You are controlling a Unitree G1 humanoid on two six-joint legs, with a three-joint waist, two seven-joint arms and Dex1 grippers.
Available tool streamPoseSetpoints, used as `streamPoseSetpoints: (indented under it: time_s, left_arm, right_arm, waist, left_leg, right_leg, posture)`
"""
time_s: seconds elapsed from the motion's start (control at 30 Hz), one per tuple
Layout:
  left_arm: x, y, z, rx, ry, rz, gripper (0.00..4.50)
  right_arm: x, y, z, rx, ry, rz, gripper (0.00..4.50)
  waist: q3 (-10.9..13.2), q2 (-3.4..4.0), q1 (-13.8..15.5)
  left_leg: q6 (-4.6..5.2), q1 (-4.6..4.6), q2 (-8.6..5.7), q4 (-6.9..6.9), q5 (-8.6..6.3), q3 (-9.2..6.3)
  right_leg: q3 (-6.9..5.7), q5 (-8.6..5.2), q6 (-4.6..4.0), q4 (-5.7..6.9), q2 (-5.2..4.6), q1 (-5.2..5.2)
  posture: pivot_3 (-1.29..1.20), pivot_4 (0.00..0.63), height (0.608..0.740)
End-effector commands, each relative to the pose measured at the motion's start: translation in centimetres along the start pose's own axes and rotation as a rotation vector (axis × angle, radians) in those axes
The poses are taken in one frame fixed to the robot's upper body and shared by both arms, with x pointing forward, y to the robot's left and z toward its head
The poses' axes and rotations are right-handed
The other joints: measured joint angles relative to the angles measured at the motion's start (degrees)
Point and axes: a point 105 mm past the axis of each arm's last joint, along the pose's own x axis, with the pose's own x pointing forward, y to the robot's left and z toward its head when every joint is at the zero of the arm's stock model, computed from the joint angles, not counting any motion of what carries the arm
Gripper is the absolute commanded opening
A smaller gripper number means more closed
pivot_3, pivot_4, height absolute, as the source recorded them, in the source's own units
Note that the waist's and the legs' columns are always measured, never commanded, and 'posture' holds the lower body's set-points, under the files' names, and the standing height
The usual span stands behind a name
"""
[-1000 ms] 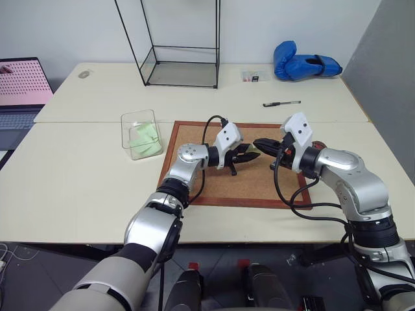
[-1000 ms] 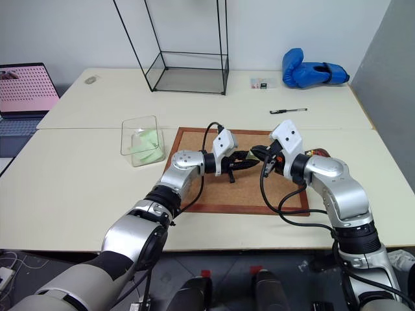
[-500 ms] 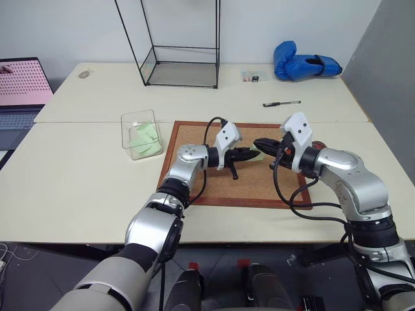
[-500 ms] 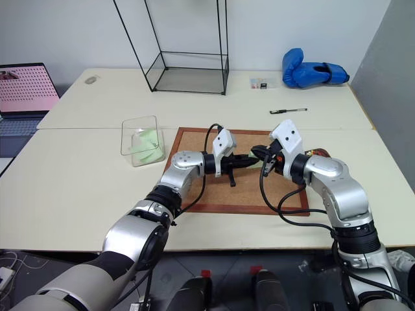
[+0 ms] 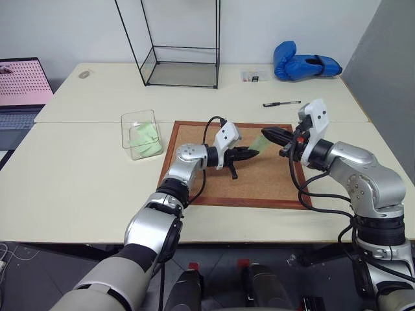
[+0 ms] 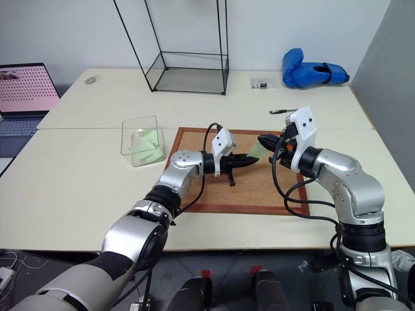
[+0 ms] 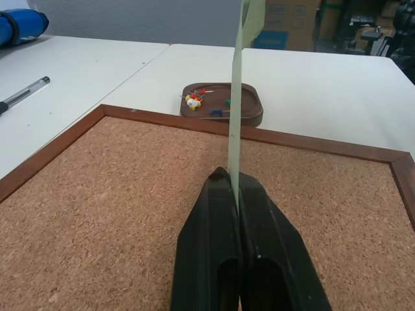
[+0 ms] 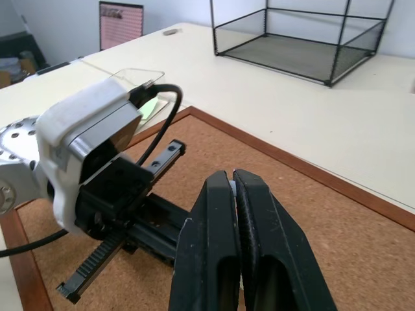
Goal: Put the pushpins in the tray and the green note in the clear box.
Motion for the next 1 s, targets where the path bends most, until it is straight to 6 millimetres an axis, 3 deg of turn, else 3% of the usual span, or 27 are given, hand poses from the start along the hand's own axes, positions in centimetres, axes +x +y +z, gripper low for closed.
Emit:
streamPoseSetpoints:
  time_s: [0.03, 0.4, 0.63, 0.73, 0.87, 1.0]
  left_arm:
    - [-0.1, 0.3, 1.2, 0.046, -0.025, 0.011, 0.02]
    - [-0.2, 0.3, 1.3, 0.030, -0.052, 0.027, 0.02]
    - [-1.0, 0.6, 0.9, 0.037, -0.050, 0.056, 0.02]
    - [-1.5, 0.6, 0.9, 0.050, -0.051, 0.066, 0.02]
    - [-2.4, 1.0, 1.3, 0.078, -0.065, 0.125, 0.02]
    - [-2.8, 1.1, 1.5, 0.095, -0.062, 0.151, 0.02]
  right_arm:
    - [-0.7, 0.2, 1.9, -0.032, -0.059, -0.002, 0.00]
    - [-0.8, 0.0, 2.3, 0.010, -0.096, -0.023, 0.00]
    - [-3.4, -2.6, 1.6, -0.091, -0.035, -0.115, 0.00]
    - [-4.7, -4.6, 0.0, -0.194, 0.065, -0.197, 0.00]
    - [-6.5, -8.5, -4.1, -0.443, 0.306, -0.342, 0.00]
    - [-6.7, -10.2, -5.9, -0.506, 0.387, -0.381, 0.00]
  waist:
    - [0.0, 0.00, 0.0]
    - [0.0, 0.00, 0.0]
    - [0.0, 0.00, 0.0]
    - [0.0, 0.00, 0.1]
    - [0.0, 0.01, -0.2]
    - [0.0, 0.01, -0.2]
  left_leg:
    - [0.00, 0.00, 0.00, 0.00, 0.00, 0.00]
    - [0.00, 0.00, 0.00, 0.00, 0.00, 0.00]
    - [0.00, -0.01, -0.01, 0.00, 0.00, 0.00]
    - [0.00, -0.01, -0.02, 0.00, 0.00, 0.02]
    - [0.00, 0.04, 0.02, 0.01, 0.00, 0.06]
    - [0.00, 0.10, 0.00, 0.01, 0.00, 0.14]
  right_leg:
    - [0.00, 0.00, 0.00, 0.00, 0.00, 0.00]
    - [0.00, 0.00, 0.00, 0.00, 0.00, 0.00]
    - [0.00, 0.00, 0.00, -0.01, 0.00, 0.01]
    - [0.02, 0.00, 0.00, -0.01, -0.01, 0.00]
    - [0.04, 0.00, 0.00, 0.02, 0.02, 0.01]
    - [0.11, 0.00, 0.00, 0.03, 0.01, 0.02]
  posture:
    - [0.00, 0.150, 0.740]
    - [0.00, 0.150, 0.740]
    - [0.00, 0.150, 0.740]
    - [0.00, 0.150, 0.740]
    - [0.00, 0.150, 0.740]
    - [0.00, 0.150, 0.740]
